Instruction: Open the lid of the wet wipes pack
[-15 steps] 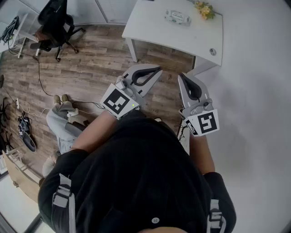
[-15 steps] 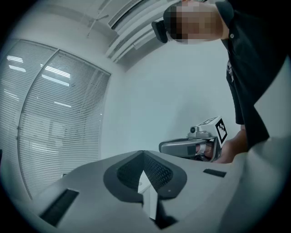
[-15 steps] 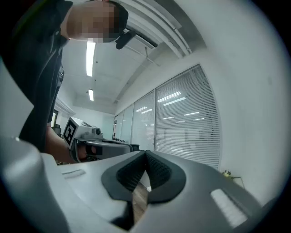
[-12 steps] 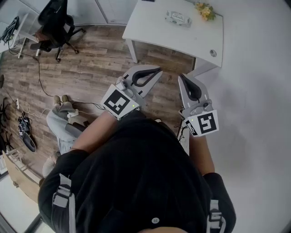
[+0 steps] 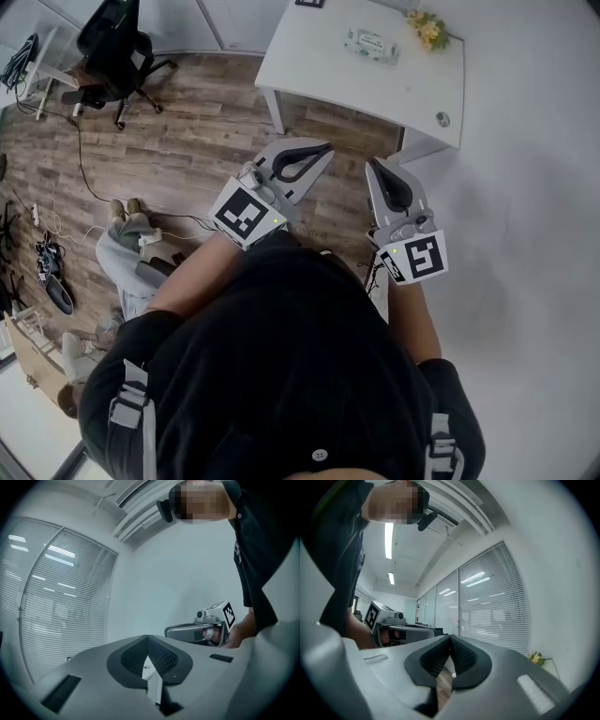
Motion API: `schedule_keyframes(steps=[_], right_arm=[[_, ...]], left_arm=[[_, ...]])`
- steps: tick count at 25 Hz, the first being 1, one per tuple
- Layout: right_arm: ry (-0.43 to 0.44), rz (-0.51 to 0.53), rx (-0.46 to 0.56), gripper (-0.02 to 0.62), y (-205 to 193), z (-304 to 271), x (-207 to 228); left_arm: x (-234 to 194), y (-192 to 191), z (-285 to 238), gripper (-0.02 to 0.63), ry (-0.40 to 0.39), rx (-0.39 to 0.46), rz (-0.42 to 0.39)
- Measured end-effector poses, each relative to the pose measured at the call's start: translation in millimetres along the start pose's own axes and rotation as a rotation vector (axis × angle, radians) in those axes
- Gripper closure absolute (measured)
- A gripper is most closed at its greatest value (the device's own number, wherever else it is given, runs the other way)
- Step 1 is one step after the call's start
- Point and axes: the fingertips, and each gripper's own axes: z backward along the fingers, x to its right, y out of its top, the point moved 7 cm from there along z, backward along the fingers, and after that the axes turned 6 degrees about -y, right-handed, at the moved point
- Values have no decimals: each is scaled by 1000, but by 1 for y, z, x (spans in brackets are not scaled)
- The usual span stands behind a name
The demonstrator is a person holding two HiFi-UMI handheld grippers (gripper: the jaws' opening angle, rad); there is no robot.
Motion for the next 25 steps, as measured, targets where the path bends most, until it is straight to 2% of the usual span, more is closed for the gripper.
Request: schedule_keyframes(steps=[19,25], right_arm=[[-34,35,-42,583,-5,-107,-23],[-38,44,-67,583,-7,-133,-26]], left_arm=[[-98,-12,37,600,-30,20,8],[-128,-15,47,601,-26,30,42]])
